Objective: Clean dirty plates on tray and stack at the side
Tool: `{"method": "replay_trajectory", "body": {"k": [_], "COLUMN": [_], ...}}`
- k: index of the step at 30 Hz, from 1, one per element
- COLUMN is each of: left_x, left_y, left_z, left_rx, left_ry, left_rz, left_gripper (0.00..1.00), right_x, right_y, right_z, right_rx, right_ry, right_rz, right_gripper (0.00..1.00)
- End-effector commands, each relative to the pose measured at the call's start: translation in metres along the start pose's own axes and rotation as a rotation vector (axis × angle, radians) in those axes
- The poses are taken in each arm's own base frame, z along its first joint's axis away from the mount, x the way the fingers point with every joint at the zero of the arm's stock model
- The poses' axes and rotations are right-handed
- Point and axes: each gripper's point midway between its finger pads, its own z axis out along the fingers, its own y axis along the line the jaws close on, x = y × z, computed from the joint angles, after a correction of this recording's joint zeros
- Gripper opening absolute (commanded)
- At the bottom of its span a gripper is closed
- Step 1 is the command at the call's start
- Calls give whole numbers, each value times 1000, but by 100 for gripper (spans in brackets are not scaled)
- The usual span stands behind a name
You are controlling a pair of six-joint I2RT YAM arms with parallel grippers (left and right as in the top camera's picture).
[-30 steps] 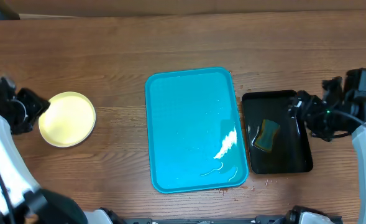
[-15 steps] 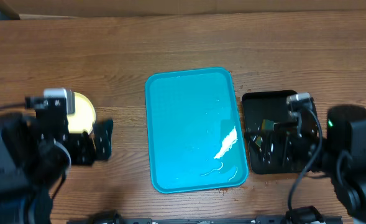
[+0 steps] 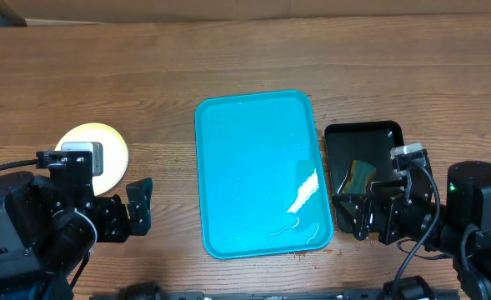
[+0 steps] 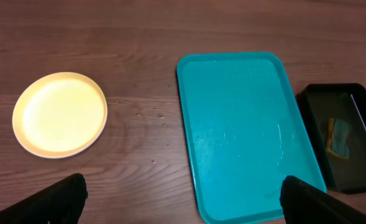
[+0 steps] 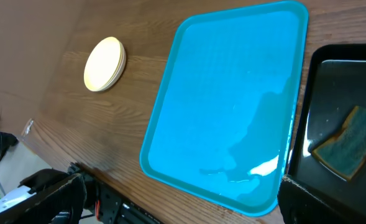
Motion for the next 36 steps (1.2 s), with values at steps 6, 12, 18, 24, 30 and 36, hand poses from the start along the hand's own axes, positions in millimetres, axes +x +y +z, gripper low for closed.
{"method": "replay_trajectory", "body": {"k": [6,12,18,24,30,36], "left_x": [-1,-1,-1,-1,-1,-1], "left_y": [0,0,0,0,0,0], "left_z": [-1,-1,-1,-1,-1,-1], "left_rx": [-5,-5,-5,-5,-5,-5], "left_ry": [-4,-5,-4,-4,-5,-4], "left_rz": [7,7,7,7,7,7], "left_gripper": [100,100,100,100,100,100], "right_x": [-4,-29,-49,-26,4,28], "right_y": [8,-8,-7,-50,-67,-77], "right_z": [-5,-13,-12,28,54,65], "right_rx": [-21,94,90,122,89,82], "right_ry": [-17,-162,-417,-503,-605,-671], "right_rz": [-29,-135,-420,-418,-480,-514], "right_gripper": [100,100,100,100,100,100]}}
